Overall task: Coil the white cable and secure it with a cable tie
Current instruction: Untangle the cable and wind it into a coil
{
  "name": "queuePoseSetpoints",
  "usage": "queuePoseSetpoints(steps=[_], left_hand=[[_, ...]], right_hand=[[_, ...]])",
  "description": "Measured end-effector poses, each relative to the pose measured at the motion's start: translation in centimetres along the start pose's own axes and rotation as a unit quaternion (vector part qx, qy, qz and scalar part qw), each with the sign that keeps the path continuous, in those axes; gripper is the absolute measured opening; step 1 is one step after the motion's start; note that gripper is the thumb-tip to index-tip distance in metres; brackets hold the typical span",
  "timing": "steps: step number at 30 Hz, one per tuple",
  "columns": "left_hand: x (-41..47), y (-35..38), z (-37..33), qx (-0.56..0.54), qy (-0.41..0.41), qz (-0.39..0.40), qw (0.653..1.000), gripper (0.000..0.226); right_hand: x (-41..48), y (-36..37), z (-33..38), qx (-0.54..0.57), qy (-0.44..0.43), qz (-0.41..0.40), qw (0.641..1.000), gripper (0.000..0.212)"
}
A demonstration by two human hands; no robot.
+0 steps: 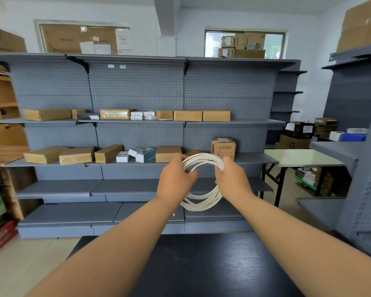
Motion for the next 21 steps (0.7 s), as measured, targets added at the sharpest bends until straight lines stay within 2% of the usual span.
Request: queuePoseSetpoints(steps=[4, 8, 12, 15, 18, 21], left_hand=[[-0.1, -0.3, -1.2, 0.065, 0.05, -0.005, 0.997, 0.02], [-0.4, 0.1, -3.3, 0.191, 0.139, 0.016, 0.972, 0.019], [-0.9, 1.0, -4.3, 0.301, 0.201, 0.049, 0.931, 0.02], [-1.0, 0.6, -3.9, 0.287, 0.201, 0.031, 0.936, 0.02], [-1.0, 0.1, -2.8, 0.203, 0.165, 0.023, 0.965, 0.022], [-0.9, -0.5, -1.7, 0.14, 0.125, 0.014, 0.982, 0.021]], right_hand=[[-0.3, 0.5, -0.2, 0.035, 0.011, 0.022, 0.999, 0.009], [-0.7, 0.0, 2.1, -0.04, -0.079, 0.043, 0.995, 0.022], [-1.3, 0.4, 3.8, -0.116, -0.141, 0.064, 0.981, 0.02], [-1.3, 0.3, 4.2, -0.128, -0.147, 0.056, 0.979, 0.016], [-0.9, 0.0, 3.6, -0.112, -0.125, 0.035, 0.985, 0.008], [-0.5, -0.2, 1.7, -0.02, -0.05, 0.017, 0.998, 0.006]])
Point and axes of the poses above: each hand's wrist, its own x-axis towards the middle knuckle, its own y-axis out of the palm, z = x × y, the point moved 10 cm from there along x, towards the middle knuckle, and after that the axes turned 7 degrees about -y, right-handed, at the moved point
